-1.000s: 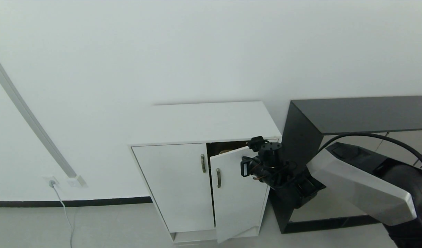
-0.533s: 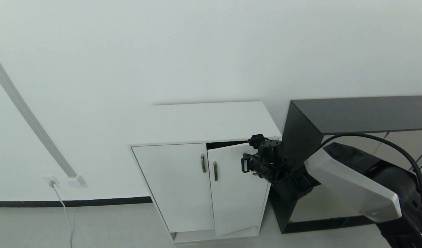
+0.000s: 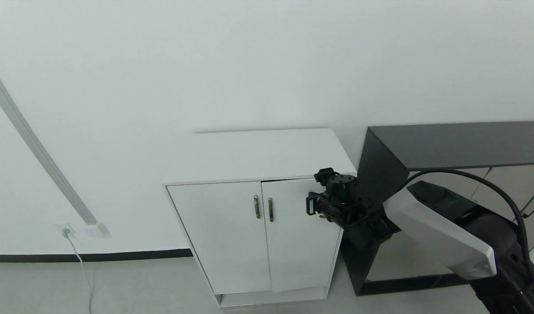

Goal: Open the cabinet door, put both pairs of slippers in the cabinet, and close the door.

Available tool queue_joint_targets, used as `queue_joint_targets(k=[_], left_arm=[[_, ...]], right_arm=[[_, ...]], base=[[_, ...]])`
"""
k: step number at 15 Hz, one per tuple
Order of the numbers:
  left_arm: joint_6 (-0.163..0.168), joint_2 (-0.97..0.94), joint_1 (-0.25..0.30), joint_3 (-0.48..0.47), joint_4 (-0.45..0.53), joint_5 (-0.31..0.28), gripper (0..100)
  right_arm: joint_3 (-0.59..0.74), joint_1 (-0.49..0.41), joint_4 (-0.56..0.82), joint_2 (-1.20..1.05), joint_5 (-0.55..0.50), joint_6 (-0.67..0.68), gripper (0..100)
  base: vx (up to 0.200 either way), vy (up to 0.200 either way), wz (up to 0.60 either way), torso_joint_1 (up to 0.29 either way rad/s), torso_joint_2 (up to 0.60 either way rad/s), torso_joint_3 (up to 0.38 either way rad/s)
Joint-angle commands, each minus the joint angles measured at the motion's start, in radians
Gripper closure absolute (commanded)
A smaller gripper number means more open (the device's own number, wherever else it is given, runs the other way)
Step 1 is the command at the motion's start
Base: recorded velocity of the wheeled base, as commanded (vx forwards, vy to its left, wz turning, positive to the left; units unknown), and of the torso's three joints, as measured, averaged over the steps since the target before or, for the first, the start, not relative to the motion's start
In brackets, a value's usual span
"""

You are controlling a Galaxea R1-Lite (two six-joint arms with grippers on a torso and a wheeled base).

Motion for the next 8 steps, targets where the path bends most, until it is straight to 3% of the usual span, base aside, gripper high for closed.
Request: queue_joint_targets(k=[1,8], left_arm=[[0.000,0.001,0.000,0.000,0.000,0.000,100],[0.000,0.001,0.000,0.000,0.000,0.000,100]], right_arm=[[-0.016,-0.003,-0.001,0.011,0.001,0.000,100],[-0.058,-0.006,0.022,0.022,0.001,0.000,100]], base=[[0.000,0.000,0.00,0.000,0.00,0.000],[0.000,0.000,0.00,0.000,0.00,0.000]])
